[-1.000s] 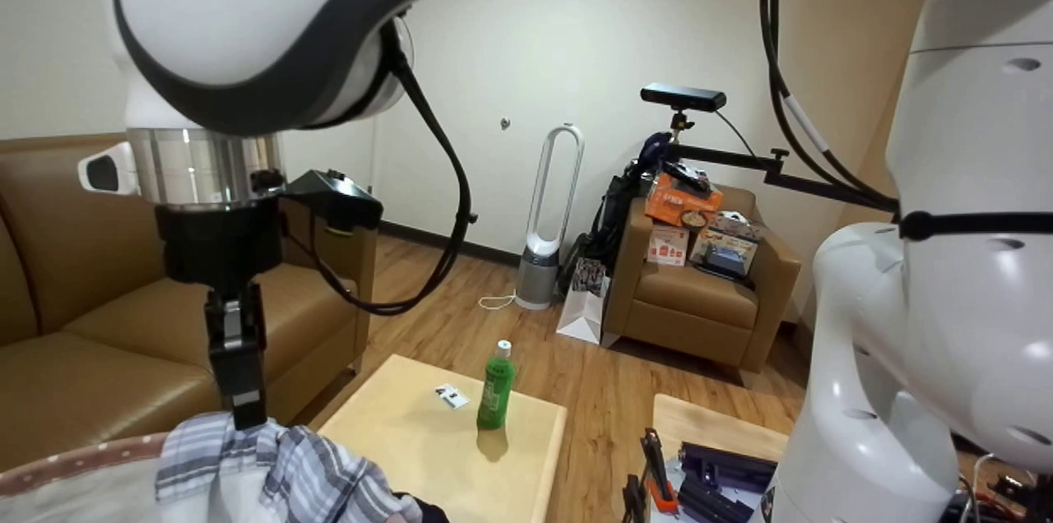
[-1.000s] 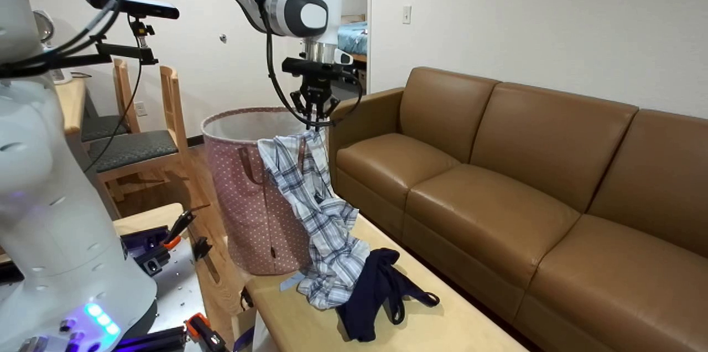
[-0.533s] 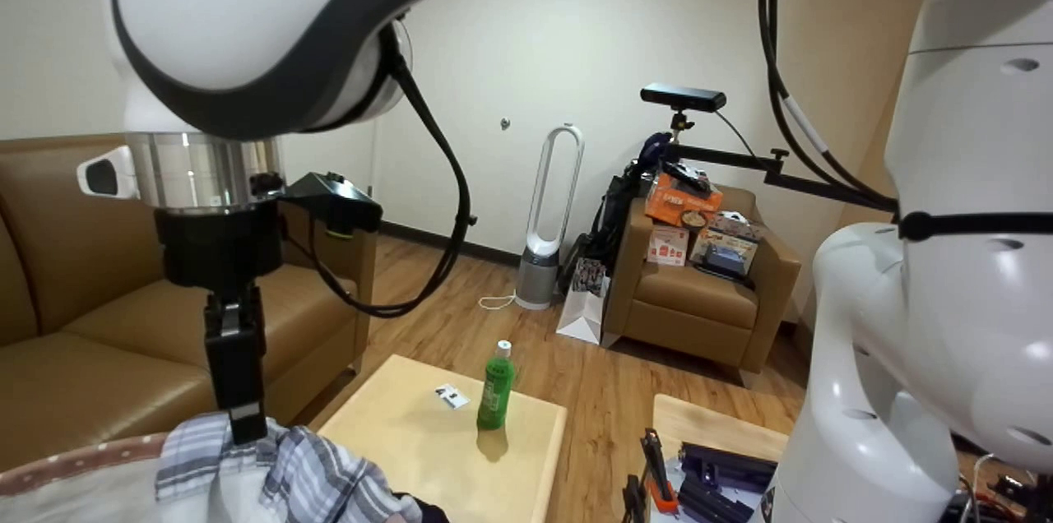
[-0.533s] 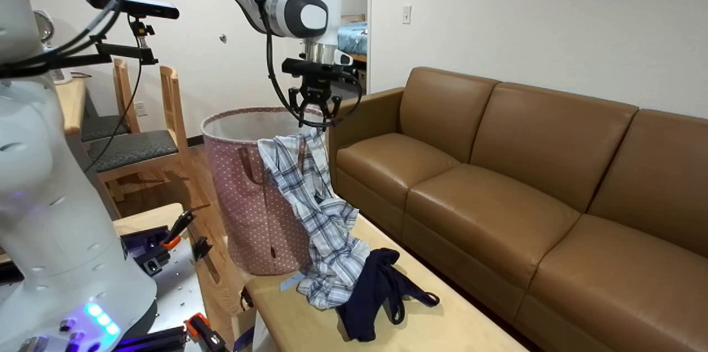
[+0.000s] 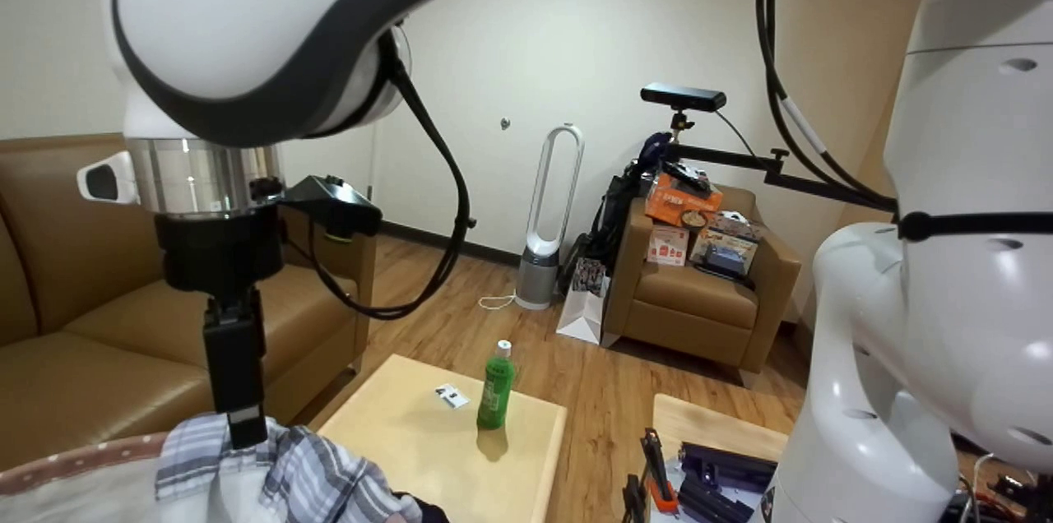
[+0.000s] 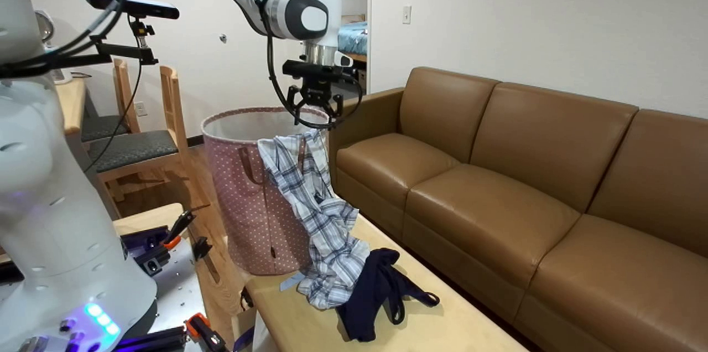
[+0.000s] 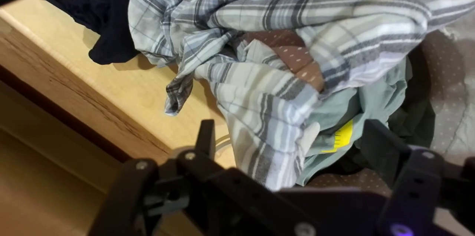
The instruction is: Remove the checkered shirt from the pink laundry bag
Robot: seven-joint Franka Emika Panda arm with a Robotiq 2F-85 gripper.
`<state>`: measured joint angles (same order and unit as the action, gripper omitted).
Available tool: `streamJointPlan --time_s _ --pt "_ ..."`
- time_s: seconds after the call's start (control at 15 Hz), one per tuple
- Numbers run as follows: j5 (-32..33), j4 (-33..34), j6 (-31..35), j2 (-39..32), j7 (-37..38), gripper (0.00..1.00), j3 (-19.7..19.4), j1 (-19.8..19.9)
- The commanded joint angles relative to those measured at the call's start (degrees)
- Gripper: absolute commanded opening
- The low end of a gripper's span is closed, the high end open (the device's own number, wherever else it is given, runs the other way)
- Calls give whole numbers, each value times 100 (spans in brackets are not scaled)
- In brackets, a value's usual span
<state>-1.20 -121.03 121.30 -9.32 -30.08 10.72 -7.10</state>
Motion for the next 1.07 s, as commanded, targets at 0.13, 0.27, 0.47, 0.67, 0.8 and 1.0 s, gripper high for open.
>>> streamJointPlan --time_s 0.13,0.27,0.47,0.67,0.8,1.0 --pt "403 -32 184 -67 -8 84 -2 -35" --pt "412 -20 210 -108 -42 67 4 -25" --pt "388 -6 261 -162 -58 47 13 -17" --pt "363 19 232 -185 -72 26 21 -9" --pt "360 30 204 -181 -73 13 27 -10" --pt "362 37 190 -173 -66 7 34 -11"
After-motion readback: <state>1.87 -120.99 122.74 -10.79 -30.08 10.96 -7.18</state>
